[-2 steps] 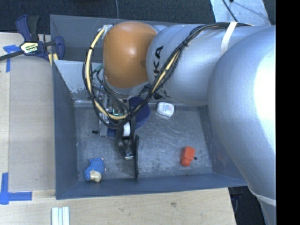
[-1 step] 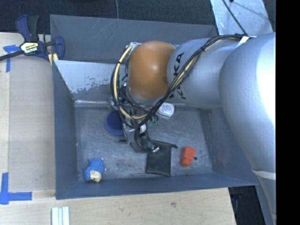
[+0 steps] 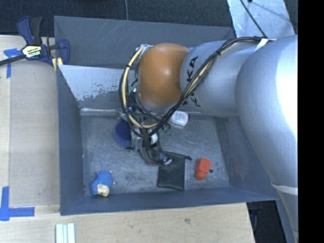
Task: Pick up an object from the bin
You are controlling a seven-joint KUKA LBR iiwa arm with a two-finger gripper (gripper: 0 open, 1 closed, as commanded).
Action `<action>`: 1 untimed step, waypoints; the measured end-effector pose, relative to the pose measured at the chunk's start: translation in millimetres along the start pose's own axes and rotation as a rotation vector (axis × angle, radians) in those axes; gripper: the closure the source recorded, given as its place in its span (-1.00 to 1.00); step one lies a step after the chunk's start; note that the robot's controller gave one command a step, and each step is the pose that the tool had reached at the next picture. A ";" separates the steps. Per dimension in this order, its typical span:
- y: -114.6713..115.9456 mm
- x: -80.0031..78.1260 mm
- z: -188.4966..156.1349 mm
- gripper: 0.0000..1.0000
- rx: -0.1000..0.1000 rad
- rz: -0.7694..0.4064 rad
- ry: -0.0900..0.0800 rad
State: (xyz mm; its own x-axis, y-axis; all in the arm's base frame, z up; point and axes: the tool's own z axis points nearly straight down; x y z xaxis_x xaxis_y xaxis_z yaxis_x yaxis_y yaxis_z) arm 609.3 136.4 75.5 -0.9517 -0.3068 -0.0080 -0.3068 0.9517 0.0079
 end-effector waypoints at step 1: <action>24.9 28.2 -166.7 1.00 0.009 -0.122 -0.003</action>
Offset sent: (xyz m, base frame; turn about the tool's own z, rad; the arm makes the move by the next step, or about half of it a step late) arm -0.0371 0.0130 0.1610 -0.1222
